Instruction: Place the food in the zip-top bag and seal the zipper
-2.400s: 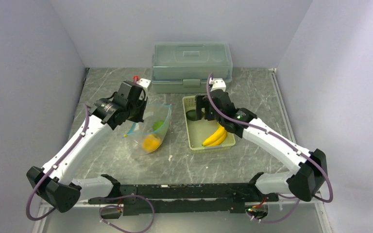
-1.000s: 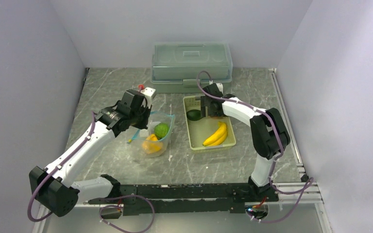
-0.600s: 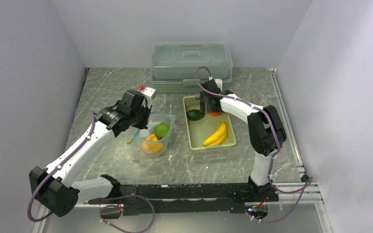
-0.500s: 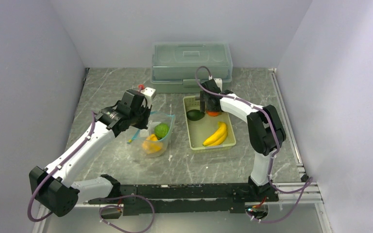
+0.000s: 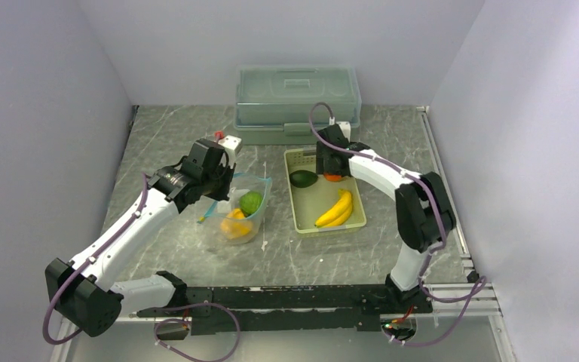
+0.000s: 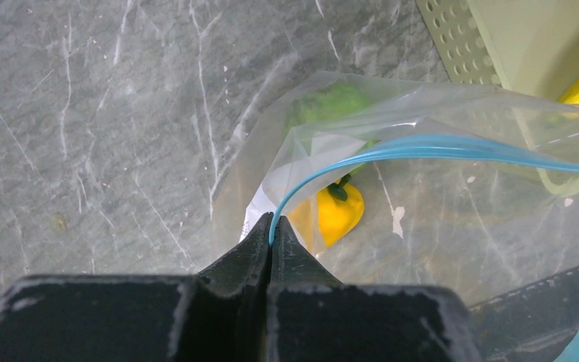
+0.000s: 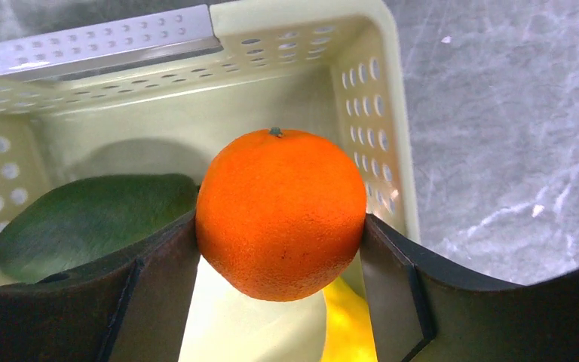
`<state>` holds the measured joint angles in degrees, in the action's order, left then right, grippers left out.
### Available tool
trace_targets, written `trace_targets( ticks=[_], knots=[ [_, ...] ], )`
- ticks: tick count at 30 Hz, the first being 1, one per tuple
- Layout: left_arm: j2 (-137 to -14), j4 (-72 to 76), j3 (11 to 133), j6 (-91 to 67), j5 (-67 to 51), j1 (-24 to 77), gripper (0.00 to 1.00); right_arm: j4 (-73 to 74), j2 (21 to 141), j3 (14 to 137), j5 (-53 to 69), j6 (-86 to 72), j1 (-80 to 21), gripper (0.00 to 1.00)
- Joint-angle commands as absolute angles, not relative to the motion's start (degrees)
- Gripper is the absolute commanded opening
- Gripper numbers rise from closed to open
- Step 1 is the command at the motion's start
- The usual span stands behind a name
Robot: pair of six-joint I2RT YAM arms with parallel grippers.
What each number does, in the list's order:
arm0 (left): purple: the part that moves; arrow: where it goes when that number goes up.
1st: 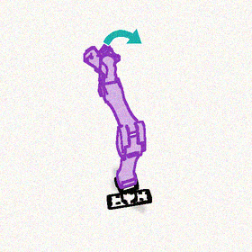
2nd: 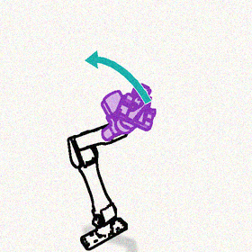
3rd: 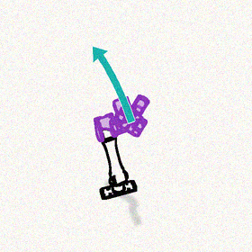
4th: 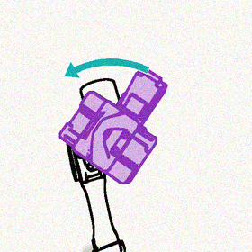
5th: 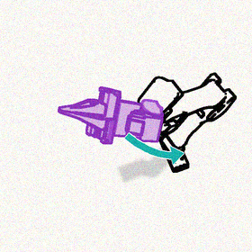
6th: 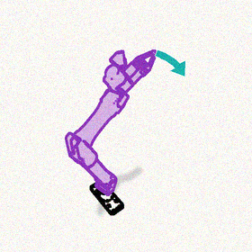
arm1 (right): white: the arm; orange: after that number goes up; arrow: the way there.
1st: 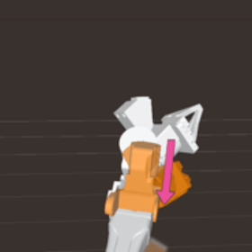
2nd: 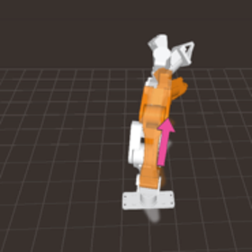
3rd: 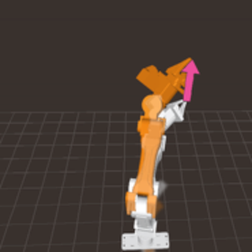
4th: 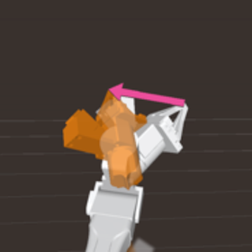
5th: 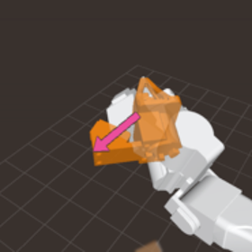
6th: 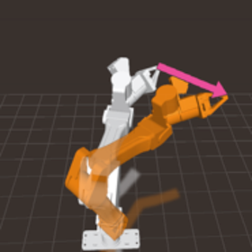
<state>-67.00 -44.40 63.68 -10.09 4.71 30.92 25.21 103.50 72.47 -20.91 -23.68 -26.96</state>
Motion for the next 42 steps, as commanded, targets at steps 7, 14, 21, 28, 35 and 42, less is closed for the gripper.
trace_targets(
  ticks=[7, 14, 21, 28, 35, 42],
  knots=[
    [-68.67, -53.92, 81.49, -8.22, 12.63, 31.52, 0.03, 24.24, 87.73, 69.57, -20.51, -23.3, -27.09, 0.52],
    [-69.75, -62.14, 92.15, -10.26, 14.22, 32.51, 0.06, 24.52, 84.97, 69.51, -19.09, -23.2, -27.38, 0.52],
    [-71.66, -55.59, 74.74, -15.84, 11.86, 32.61, 0.04, 24.14, 84.47, 69.44, -18.14, -23.37, -27.64, 0.52],
    [-81.01, -54.36, 67.24, -21.65, 14.51, 32.57, 0.0, 23.95, 83.93, 68.64, -17.32, -23.65, -28.3, 0.53],
    [-78.22, -56.91, 78.65, -17.44, 11.48, 32.62, 0.01, 24.56, 79.49, 68.61, -14.49, -23.64, -28.86, 0.53],
    [-77.42, -60.18, 87.2, -14.99, 7.42, 33.8, 0.02, 25.66, 73.23, 69.31, -11.42, -23.23, -30.17, 0.53]
  ],
)
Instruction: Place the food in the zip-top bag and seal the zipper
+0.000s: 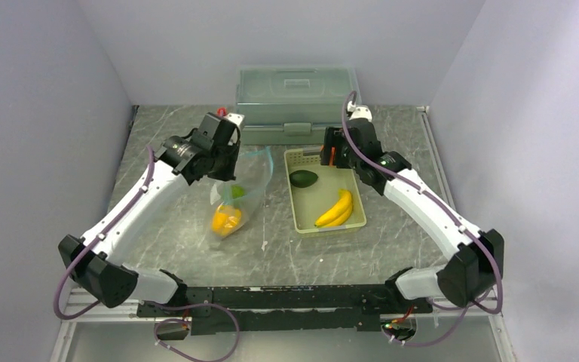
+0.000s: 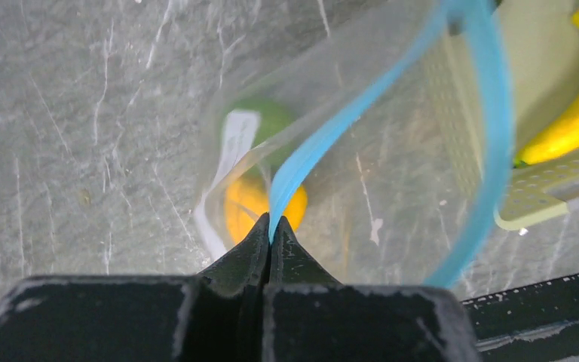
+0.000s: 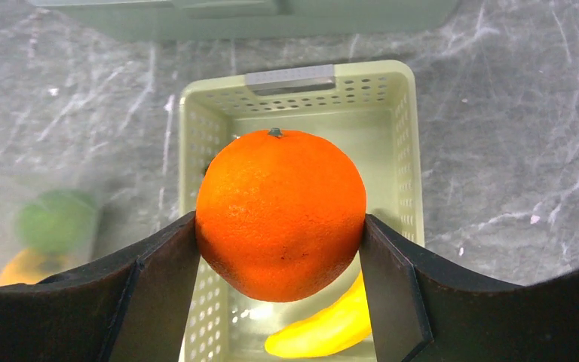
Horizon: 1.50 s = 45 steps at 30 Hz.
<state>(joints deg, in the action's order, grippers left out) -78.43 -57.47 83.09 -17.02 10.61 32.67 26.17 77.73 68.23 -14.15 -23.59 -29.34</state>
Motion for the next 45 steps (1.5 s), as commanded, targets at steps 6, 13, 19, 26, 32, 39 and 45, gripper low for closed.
trace_targets(
  ticks=[6, 13, 19, 26, 32, 39, 45],
  knots=[
    [-75.92, -60.31, 89.47, -11.94, 7.79, 36.76, 0.05, 23.36, 66.52, 69.89, -3.22, -21.19, -33.6, 0.53],
    [-75.36, -58.54, 86.96, -11.91, 7.27, 36.96, 0.04, 23.46, 64.22, 73.69, -1.49, -18.76, -43.47, 0.53],
    [-75.16, -57.92, 86.04, -12.71, 6.67, 37.37, 0.04, 20.82, 65.86, 74.97, 1.04, -18.91, -51.2, 0.54],
    [-74.64, -58.11, 85.83, -12.62, 6.19, 37.52, 0.05, 19.24, 73.38, 78.46, -2.52, -18.36, -55.4, 0.55],
    [-73.79, -58.16, 85.34, -12.61, 5.74, 37.7, 0.05, 21.09, 80.25, 82.14, -5.5, -17.55, -56.36, 0.56],
    [-73.07, -58.52, 85.28, -12.34, 6.36, 37.69, 0.05, 22.08, 83.62, 83.01, -6.86, -17.84, -57.78, 0.72],
    [-72.93, -58.9, 85.14, -12.04, 6.43, 37.69, 0.05, 21.59, 81.35, 82.06, -9.22, -17.89, -58.27, 0.87]
  ],
)
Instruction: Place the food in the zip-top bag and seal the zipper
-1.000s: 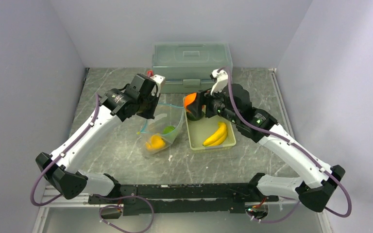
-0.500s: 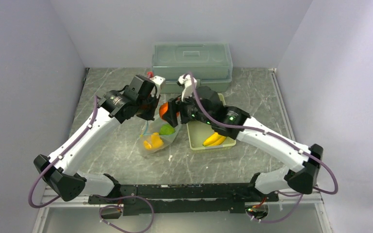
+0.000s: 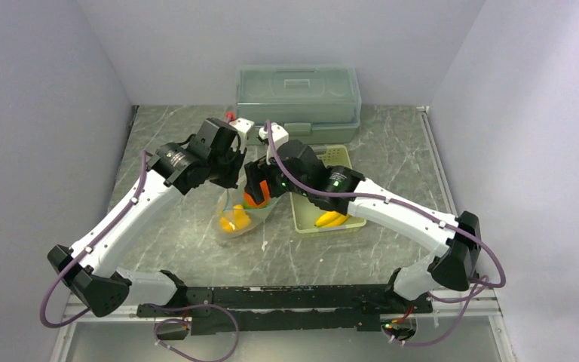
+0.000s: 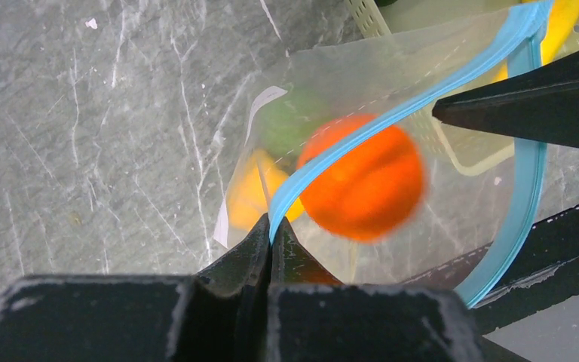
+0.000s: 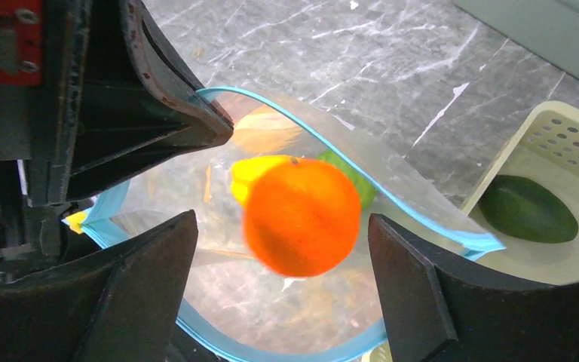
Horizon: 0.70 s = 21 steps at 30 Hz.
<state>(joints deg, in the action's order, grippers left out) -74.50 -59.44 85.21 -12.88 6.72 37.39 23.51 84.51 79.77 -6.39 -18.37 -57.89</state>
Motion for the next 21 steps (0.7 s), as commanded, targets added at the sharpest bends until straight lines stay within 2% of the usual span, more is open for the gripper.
trace_targets(
  ticks=[1, 8, 14, 21],
  knots=[
    [-72.95, -59.01, 85.16, -12.11, 6.37, 37.7, 0.05, 21.5, 80.8, 81.82, -9.5, -17.97, -58.27, 0.88],
    [-73.49, -59.21, 85.25, -11.97, 6.56, 37.66, 0.05, 21.08, 78.31, 80.36, -10.19, -18.52, -58.49, 0.99],
    [-74.35, -61.61, 88.71, -11.08, 6.73, 37.74, 0.05, 21.03, 73.84, 78.59, -14.43, -18.45, -58.54, 0.99],
    [-74.99, -65.99, 95.66, -9.97, 9.08, 38.83, 0.06, 26.14, 71.81, 78.44, -27.71, -17.94, -58.45, 0.98]
  ],
)
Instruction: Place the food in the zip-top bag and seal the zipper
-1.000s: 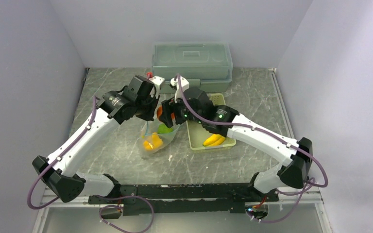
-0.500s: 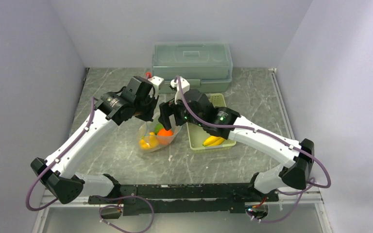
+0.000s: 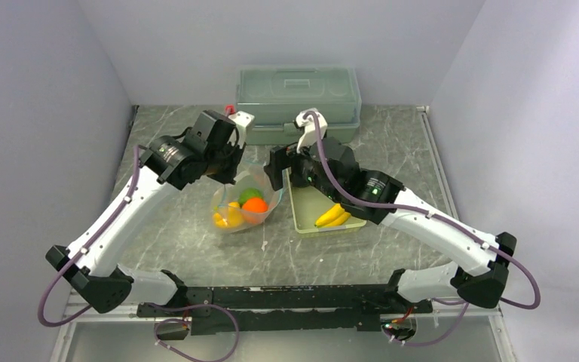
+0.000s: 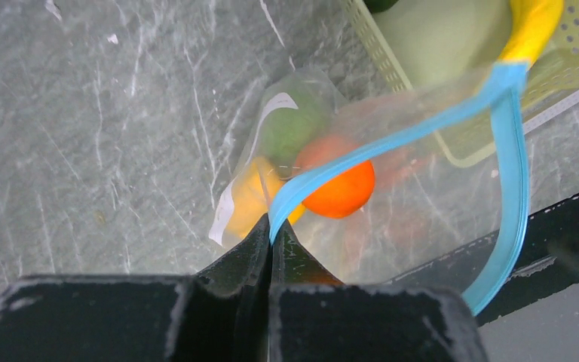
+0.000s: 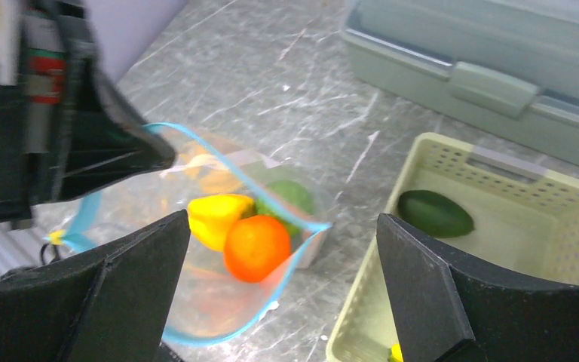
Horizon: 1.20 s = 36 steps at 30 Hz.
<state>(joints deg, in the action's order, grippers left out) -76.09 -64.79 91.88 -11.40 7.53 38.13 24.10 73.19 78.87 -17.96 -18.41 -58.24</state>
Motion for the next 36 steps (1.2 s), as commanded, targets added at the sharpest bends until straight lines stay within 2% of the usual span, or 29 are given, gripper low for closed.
trace_targets(
  ticks=[1, 8, 12, 17, 23, 29, 36],
  knots=[
    [-74.5, -65.18, 94.09, -9.97, 8.82, 38.85, 0.06, 26.53, 71.69, 78.07, -29.05, -18.05, -58.3, 0.98],
    [-75.23, -54.72, 75.47, -13.0, 6.28, 38.81, 0.03, 26.88, 72.63, 73.82, -30.8, -21.74, -55.31, 0.98],
    [-77.72, -54.38, 71.2, -14.49, 8.21, 38.83, 0.0, 27.91, 73.83, 71.08, -27.79, -25.36, -49.87, 0.98],
    [-75.84, -55.03, 72.61, -13.5, 10.21, 38.83, 0.03, 22.89, 73.03, 64.72, -20.11, -27.11, -42.18, 0.98],
    [-73.7, -57.51, 78.6, -12.17, 11.94, 38.84, 0.04, 21.59, 78.81, 65.36, -17.18, -26.57, -38.65, 0.98],
    [-71.09, -58.65, 82.79, -10.72, 13.56, 38.8, 0.09, 22.17, 87.29, 69.17, -11.36, -23.87, -34.66, 0.98],
    [-69.96, -57.36, 80.92, -10.52, 14.27, 38.85, 0.09, 23.81, 97.02, 74.48, -9.6, -18.13, -31.91, 0.98]
  ],
)
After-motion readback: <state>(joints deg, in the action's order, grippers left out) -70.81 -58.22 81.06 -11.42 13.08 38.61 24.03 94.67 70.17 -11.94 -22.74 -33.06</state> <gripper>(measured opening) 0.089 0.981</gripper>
